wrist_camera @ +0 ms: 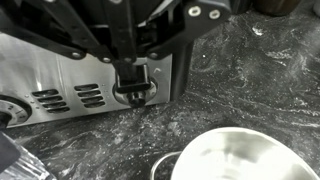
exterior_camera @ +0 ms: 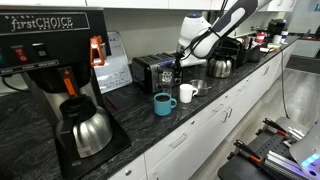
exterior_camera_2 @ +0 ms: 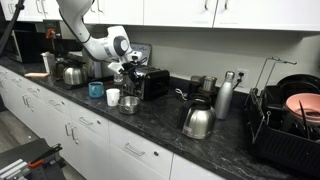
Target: Push down the lever on the right side of the toaster
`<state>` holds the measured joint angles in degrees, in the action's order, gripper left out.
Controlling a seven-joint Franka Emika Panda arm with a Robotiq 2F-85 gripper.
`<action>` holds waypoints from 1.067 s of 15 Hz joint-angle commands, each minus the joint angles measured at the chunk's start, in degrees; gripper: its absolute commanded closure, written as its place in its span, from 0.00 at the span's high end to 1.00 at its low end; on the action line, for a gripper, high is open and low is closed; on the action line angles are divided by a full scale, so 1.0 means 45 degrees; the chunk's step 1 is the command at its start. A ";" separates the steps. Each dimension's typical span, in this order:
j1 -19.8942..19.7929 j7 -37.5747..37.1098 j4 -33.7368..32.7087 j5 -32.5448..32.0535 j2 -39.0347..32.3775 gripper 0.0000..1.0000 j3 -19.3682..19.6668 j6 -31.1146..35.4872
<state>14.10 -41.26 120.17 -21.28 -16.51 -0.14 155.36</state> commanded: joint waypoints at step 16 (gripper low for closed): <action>0.0639 -0.1075 0.0614 -0.1545 0.0185 0.00 0.0919 0.1305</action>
<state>16.60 -44.44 121.59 -25.40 -15.70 2.62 157.72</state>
